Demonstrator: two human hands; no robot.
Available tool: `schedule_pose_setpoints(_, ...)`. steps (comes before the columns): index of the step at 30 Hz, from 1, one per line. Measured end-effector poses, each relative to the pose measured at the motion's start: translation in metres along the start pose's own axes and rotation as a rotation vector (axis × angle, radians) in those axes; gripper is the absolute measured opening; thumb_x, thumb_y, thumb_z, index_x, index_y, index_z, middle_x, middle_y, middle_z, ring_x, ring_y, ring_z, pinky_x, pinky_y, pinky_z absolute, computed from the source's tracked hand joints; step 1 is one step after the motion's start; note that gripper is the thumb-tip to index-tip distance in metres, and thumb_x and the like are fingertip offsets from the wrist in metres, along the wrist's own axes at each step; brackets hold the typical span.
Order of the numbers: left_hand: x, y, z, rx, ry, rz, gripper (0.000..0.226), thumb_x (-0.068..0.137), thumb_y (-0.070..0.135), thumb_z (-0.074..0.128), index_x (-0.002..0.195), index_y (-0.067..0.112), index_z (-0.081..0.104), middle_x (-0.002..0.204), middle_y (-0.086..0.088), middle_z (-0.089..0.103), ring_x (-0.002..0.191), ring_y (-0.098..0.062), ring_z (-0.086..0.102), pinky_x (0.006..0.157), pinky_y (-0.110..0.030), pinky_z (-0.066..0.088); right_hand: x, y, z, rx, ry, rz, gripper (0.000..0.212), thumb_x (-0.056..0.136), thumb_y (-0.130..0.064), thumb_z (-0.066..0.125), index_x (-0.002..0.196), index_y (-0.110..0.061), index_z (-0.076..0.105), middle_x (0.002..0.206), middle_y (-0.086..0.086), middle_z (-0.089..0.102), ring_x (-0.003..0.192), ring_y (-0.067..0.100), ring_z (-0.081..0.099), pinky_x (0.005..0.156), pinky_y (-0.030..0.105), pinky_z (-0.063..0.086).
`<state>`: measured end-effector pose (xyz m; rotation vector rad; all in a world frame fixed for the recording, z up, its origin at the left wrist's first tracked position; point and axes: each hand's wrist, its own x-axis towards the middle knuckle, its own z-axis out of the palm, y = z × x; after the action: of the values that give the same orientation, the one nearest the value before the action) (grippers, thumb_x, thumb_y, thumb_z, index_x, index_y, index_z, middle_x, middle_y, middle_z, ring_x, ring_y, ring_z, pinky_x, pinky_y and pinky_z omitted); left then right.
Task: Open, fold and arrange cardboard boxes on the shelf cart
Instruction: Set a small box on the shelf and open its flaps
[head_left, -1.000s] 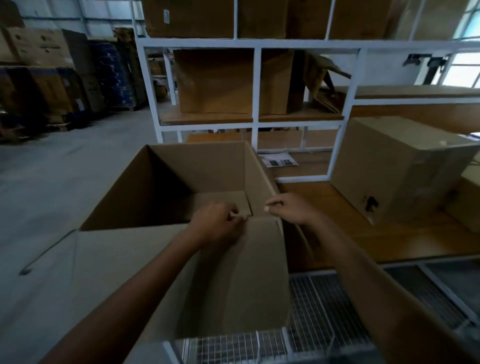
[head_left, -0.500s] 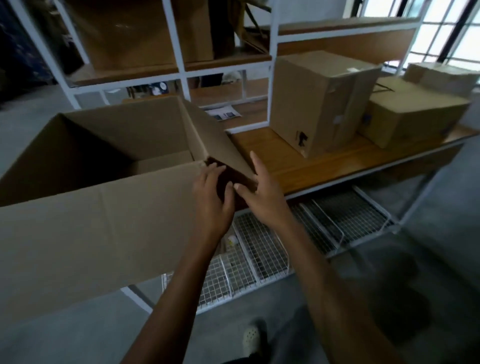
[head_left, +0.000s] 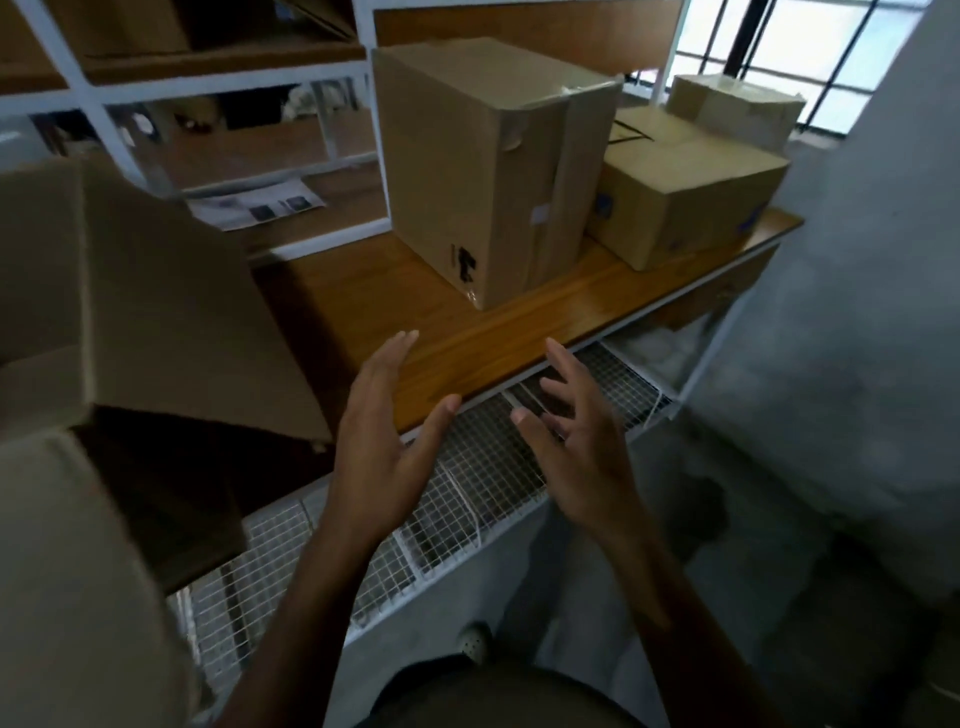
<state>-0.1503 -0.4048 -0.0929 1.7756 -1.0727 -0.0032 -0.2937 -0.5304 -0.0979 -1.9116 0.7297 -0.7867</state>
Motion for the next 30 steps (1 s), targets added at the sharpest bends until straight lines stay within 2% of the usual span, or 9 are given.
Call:
schedule_pose_setpoints(3, 0.045, -0.005, 0.025, -0.011, -0.035, -0.007, 0.071, 0.090, 0.057, 0.052, 0.151, 0.029, 0.031, 0.154, 0.003, 0.036, 0.141, -0.011, 0.036, 0.109, -0.051, 0.042, 0.053, 0.012, -0.011, -0.002, 0.000, 0.032, 0.072, 0.092, -0.027, 0.062, 0.153, -0.034, 0.023, 0.156, -0.007, 0.032, 0.132, 0.004, 0.041, 0.091, 0.021, 0.047)
schedule_pose_setpoints(6, 0.094, -0.010, 0.044, -0.034, -0.023, -0.026, 0.071, 0.089, 0.058, 0.051, 0.151, 0.028, 0.031, 0.152, 0.003, 0.038, 0.138, -0.009, 0.038, 0.108, -0.048, 0.043, 0.104, 0.020, -0.020, -0.016, 0.018, 0.019, 0.069, 0.092, -0.027, 0.063, 0.151, -0.034, 0.027, 0.155, -0.008, 0.034, 0.129, 0.003, 0.043, 0.083, 0.014, 0.047)
schedule_pose_setpoints(12, 0.174, -0.007, 0.085, 0.000, 0.004, -0.048, 0.068, 0.090, 0.051, 0.054, 0.150, 0.029, 0.031, 0.150, 0.004, 0.039, 0.135, -0.009, 0.040, 0.106, -0.047, 0.044, 0.197, 0.030, -0.049, -0.010, 0.104, -0.005, 0.065, 0.091, -0.028, 0.064, 0.148, -0.034, 0.034, 0.151, -0.009, 0.041, 0.124, 0.002, 0.049, 0.084, 0.023, 0.053)
schedule_pose_setpoints(16, 0.228, -0.002, 0.114, 0.082, 0.062, -0.057, 0.066, 0.093, 0.046, 0.056, 0.151, 0.028, 0.030, 0.154, 0.002, 0.034, 0.139, -0.012, 0.036, 0.109, -0.049, 0.041, 0.265, 0.042, -0.073, 0.035, 0.112, -0.008, 0.062, 0.092, -0.025, 0.063, 0.147, -0.029, 0.037, 0.149, -0.006, 0.043, 0.122, 0.005, 0.051, 0.070, 0.006, 0.048)
schedule_pose_setpoints(20, 0.291, 0.006, 0.139, 0.204, 0.154, -0.069, 0.068, 0.093, 0.049, 0.050, 0.152, 0.022, 0.030, 0.158, -0.002, 0.031, 0.145, -0.019, 0.028, 0.115, -0.054, 0.031, 0.339, 0.054, -0.101, 0.096, 0.102, -0.058, 0.060, 0.093, -0.022, 0.064, 0.146, -0.028, 0.039, 0.149, -0.003, 0.044, 0.121, 0.006, 0.050, 0.068, -0.002, 0.043)
schedule_pose_setpoints(23, 0.337, 0.014, 0.147, 0.265, 0.252, -0.122, 0.063, 0.095, 0.049, 0.049, 0.150, 0.024, 0.033, 0.157, -0.002, 0.031, 0.144, -0.021, 0.030, 0.112, -0.056, 0.033, 0.396, 0.059, -0.120, 0.099, 0.049, -0.087, 0.058, 0.093, -0.026, 0.063, 0.146, -0.032, 0.039, 0.149, -0.006, 0.043, 0.122, 0.005, 0.049, 0.067, 0.004, 0.046)
schedule_pose_setpoints(26, 0.377, 0.025, 0.145, 0.271, 0.361, -0.167, 0.052, 0.095, 0.049, 0.047, 0.141, 0.025, 0.044, 0.151, -0.001, 0.039, 0.140, -0.018, 0.035, 0.110, -0.051, 0.036, 0.452, 0.056, -0.138, 0.064, 0.085, -0.204, 0.046, 0.094, -0.026, 0.061, 0.139, -0.027, 0.049, 0.141, -0.002, 0.052, 0.117, 0.005, 0.053, 0.076, 0.010, 0.046)
schedule_pose_setpoints(28, 0.405, 0.031, 0.140, 0.287, 0.395, -0.178, 0.041, 0.098, 0.042, 0.049, 0.133, 0.021, 0.051, 0.136, 0.001, 0.048, 0.127, -0.016, 0.044, 0.103, -0.042, 0.042, 0.485, 0.049, -0.148, 0.040, 0.165, -0.371, 0.031, 0.095, -0.019, 0.059, 0.126, -0.018, 0.061, 0.129, 0.002, 0.062, 0.105, 0.004, 0.058, 0.078, 0.009, 0.049)
schedule_pose_setpoints(30, 0.439, 0.040, 0.134, 0.297, 0.402, -0.245, 0.033, 0.098, 0.032, 0.054, 0.127, 0.015, 0.056, 0.120, 0.002, 0.052, 0.112, -0.014, 0.050, 0.093, -0.034, 0.043, 0.523, 0.039, -0.155, 0.014, 0.195, -0.449, 0.021, 0.095, -0.018, 0.057, 0.113, -0.018, 0.067, 0.115, -0.003, 0.066, 0.097, 0.005, 0.062, 0.085, 0.020, 0.054)
